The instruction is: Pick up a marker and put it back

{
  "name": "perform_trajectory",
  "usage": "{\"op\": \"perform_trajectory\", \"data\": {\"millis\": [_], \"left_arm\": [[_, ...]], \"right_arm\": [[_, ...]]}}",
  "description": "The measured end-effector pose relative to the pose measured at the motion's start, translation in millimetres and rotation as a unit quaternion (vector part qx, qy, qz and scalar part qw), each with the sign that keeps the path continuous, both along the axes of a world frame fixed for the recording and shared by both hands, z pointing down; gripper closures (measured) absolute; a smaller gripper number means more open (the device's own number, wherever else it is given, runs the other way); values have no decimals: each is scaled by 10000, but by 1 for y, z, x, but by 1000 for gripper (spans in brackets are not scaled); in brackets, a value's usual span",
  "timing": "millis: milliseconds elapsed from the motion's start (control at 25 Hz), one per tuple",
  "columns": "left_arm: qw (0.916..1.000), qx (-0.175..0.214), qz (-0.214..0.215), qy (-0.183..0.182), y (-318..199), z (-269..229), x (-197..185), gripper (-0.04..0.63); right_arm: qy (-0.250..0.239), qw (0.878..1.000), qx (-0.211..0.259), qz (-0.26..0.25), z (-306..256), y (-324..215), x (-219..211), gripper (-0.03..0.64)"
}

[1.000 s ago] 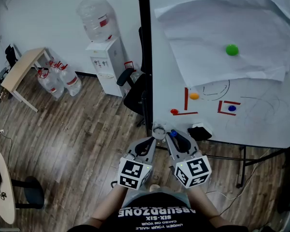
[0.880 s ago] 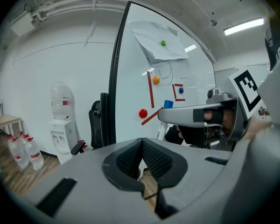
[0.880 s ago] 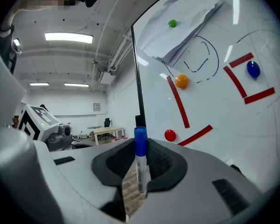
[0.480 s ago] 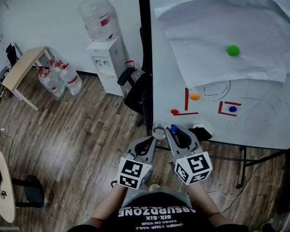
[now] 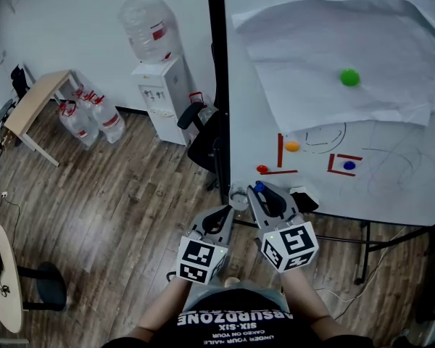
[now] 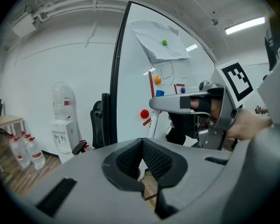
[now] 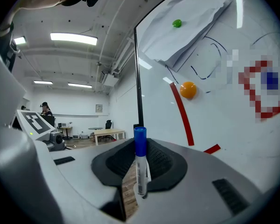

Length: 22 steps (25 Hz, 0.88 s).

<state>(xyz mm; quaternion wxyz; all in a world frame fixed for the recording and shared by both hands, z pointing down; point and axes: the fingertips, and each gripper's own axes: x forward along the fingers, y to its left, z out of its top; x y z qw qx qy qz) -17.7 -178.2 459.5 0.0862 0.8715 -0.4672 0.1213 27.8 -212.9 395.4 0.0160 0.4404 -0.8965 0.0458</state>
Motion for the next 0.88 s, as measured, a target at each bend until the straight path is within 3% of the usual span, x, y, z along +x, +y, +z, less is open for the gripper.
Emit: {"op": "perform_trajectory", "data": {"millis": [880], "left_arm": [[10000,-65,-56,-43,-5,4,-15,589]], "right_arm": [[239,9993,-271,34,33,-24,-7,548]]}}
